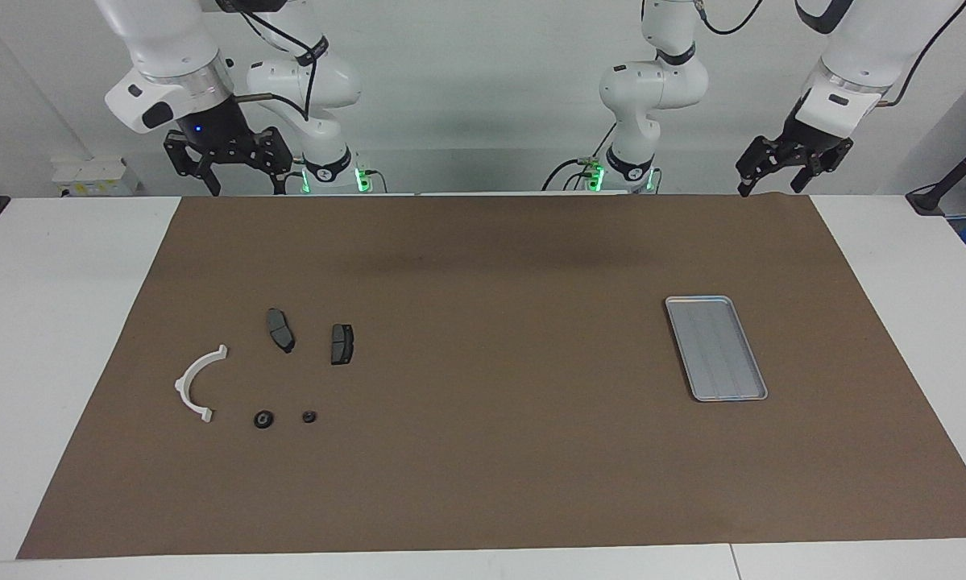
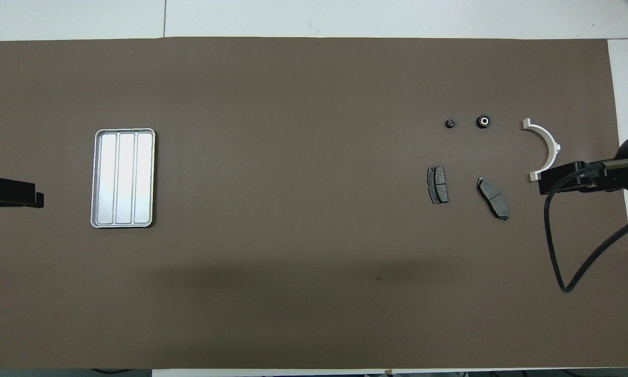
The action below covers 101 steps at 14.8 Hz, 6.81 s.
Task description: Pick bearing gear from pile to tray
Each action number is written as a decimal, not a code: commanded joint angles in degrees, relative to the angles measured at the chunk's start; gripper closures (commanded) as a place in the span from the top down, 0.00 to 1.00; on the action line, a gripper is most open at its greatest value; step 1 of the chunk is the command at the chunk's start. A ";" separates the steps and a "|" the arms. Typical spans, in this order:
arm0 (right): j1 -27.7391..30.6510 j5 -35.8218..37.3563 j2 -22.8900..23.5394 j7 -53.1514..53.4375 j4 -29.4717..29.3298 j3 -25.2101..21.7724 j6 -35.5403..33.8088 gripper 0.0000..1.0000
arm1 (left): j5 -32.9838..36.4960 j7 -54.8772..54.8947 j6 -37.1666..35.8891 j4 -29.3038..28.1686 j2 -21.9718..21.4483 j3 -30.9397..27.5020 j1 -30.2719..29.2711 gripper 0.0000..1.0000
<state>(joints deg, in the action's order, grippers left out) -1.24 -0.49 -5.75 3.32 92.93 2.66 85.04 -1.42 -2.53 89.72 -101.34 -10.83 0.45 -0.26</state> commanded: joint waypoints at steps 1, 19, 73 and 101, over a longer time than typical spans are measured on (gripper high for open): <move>0.63 -1.35 -0.75 0.11 0.41 0.24 1.00 1.00 | -0.69 -0.72 1.42 -2.11 -1.65 -0.37 0.52 1.00; 0.54 -0.83 -0.93 -3.85 4.79 -0.02 7.13 1.00 | -0.60 0.07 2.39 -2.11 -1.56 -0.37 0.52 1.00; -1.65 5.41 43.37 18.04 -11.61 -0.02 31.36 0.00 | 0.46 -14.70 48.09 -14.76 21.99 -0.10 3.42 1.00; -35.49 4.00 48.55 81.23 -16.21 0.59 40.90 0.00 | 0.46 -15.14 48.53 -14.76 22.08 -0.28 3.07 1.00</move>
<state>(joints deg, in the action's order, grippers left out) -36.71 1.71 42.87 83.03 74.88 3.08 123.55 -1.40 -16.83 137.95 -116.72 10.88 0.36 2.64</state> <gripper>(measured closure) 0.762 0.000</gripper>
